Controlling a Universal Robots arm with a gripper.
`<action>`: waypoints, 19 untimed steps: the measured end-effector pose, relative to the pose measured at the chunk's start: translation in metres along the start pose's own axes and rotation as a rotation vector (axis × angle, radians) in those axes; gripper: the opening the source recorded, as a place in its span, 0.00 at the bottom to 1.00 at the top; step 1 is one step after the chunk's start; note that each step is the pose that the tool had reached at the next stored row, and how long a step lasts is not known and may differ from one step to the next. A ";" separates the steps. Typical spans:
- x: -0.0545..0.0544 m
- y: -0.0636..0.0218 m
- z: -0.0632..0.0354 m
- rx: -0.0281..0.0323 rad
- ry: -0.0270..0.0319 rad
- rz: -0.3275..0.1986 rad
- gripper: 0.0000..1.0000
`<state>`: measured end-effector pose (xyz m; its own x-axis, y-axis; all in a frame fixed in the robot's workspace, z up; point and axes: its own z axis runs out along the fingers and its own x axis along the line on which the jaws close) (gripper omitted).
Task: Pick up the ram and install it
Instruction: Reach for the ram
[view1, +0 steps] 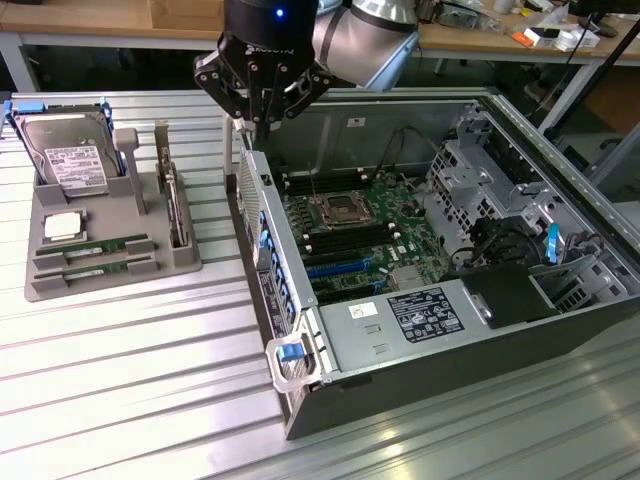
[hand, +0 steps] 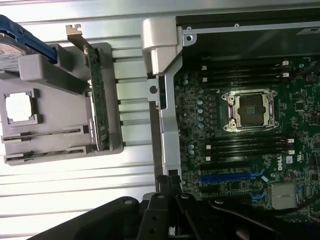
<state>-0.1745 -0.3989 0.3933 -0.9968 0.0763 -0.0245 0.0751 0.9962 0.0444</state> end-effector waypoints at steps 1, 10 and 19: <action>0.001 -0.0001 0.0000 0.0000 0.0001 0.000 0.10; 0.013 -0.0010 -0.0004 0.0000 0.0000 0.000 0.10; 0.019 -0.0014 -0.0005 0.0000 0.0000 0.000 0.10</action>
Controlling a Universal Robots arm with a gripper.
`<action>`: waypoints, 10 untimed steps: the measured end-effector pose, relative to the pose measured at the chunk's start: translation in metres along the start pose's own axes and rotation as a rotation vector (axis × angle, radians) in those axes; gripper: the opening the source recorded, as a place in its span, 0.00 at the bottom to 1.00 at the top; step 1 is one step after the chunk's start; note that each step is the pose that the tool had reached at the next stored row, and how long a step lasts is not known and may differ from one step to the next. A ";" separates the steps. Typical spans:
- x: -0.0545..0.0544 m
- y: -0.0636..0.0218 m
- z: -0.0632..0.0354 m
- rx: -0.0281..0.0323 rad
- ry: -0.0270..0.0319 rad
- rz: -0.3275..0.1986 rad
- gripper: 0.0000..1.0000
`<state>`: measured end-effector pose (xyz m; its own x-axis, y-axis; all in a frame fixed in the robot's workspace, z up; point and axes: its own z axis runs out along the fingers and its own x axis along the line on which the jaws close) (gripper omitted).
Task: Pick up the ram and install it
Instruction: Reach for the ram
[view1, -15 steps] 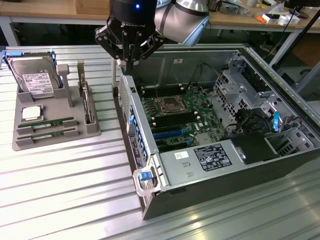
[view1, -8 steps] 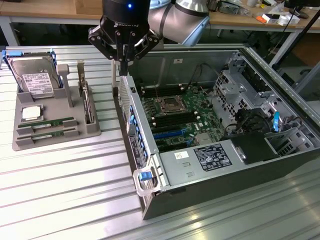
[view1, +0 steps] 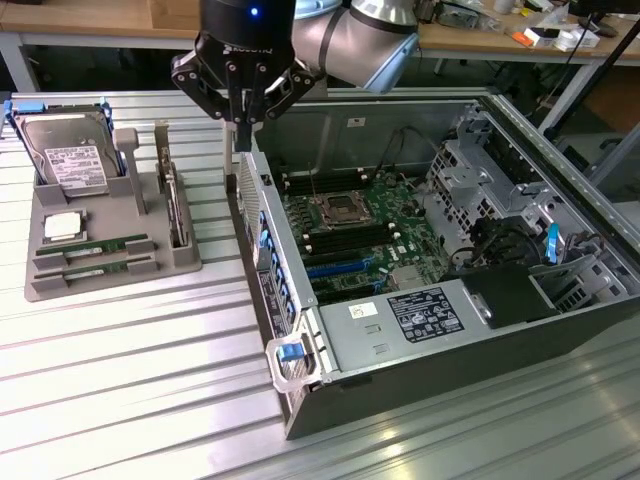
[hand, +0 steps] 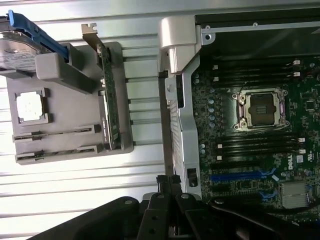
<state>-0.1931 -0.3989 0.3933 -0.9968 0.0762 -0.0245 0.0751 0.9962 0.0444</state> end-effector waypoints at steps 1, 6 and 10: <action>0.000 0.0000 0.0000 0.0000 0.0000 0.000 0.10; 0.006 -0.0004 -0.0002 0.0000 0.0000 0.000 0.10; 0.012 -0.0009 -0.0003 0.0001 0.0000 0.000 0.10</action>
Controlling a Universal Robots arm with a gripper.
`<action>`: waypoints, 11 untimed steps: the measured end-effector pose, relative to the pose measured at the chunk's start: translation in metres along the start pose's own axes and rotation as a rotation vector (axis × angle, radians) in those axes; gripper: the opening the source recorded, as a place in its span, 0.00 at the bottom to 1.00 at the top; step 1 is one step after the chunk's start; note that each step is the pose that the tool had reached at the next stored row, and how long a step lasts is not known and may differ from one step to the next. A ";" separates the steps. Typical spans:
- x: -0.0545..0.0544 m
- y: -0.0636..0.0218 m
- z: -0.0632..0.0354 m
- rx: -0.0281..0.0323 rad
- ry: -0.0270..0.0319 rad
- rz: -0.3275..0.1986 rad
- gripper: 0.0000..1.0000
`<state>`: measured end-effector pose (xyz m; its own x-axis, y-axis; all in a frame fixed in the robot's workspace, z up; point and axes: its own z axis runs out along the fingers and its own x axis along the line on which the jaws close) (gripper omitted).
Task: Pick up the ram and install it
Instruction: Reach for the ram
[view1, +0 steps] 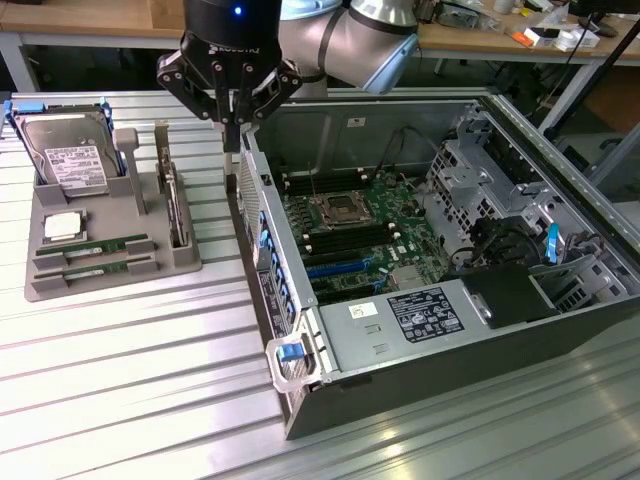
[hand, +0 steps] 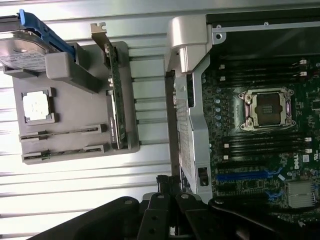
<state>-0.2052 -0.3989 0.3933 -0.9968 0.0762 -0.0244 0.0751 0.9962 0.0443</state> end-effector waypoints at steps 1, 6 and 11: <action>0.001 -0.0001 0.0000 0.0000 0.0000 0.000 0.10; 0.006 -0.0005 -0.0001 -0.0001 -0.0001 0.000 0.10; 0.011 -0.0009 -0.0003 -0.0001 0.0000 0.000 0.10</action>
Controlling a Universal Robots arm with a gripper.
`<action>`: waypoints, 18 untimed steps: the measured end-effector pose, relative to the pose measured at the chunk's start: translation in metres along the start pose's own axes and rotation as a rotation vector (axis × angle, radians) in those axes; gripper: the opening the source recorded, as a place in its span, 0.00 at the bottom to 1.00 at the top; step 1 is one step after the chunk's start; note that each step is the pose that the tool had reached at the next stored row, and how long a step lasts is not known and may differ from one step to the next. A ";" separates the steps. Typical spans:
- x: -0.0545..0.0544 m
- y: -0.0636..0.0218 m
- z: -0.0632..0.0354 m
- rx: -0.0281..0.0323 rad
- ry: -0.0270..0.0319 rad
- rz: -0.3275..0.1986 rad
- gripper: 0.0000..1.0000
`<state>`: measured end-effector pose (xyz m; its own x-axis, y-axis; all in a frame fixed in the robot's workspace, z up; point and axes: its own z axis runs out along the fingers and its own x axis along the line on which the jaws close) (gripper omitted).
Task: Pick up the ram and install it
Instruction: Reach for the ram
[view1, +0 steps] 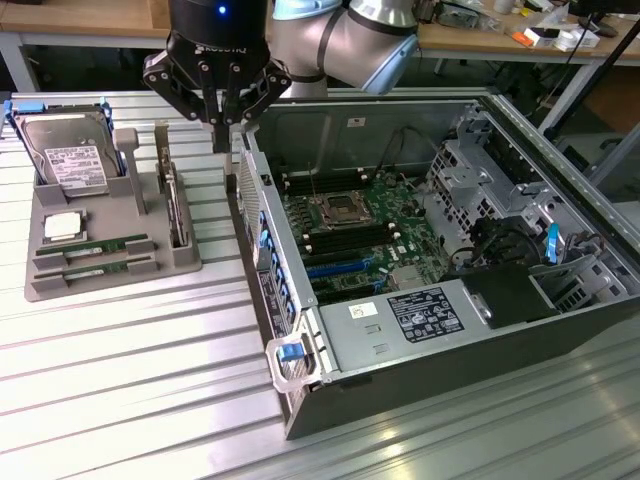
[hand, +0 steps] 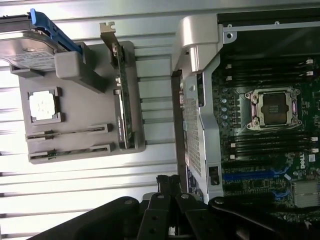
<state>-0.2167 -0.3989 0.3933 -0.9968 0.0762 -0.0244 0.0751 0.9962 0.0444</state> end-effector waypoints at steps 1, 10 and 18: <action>0.001 -0.0001 0.0000 0.0000 0.0000 0.000 0.10; 0.008 -0.0006 -0.0002 0.0000 0.0000 0.000 0.10; 0.014 -0.0011 -0.0003 0.0000 0.0000 0.000 0.10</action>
<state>-0.2311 -0.3989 0.3932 -0.9968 0.0762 -0.0245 0.0751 0.9962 0.0444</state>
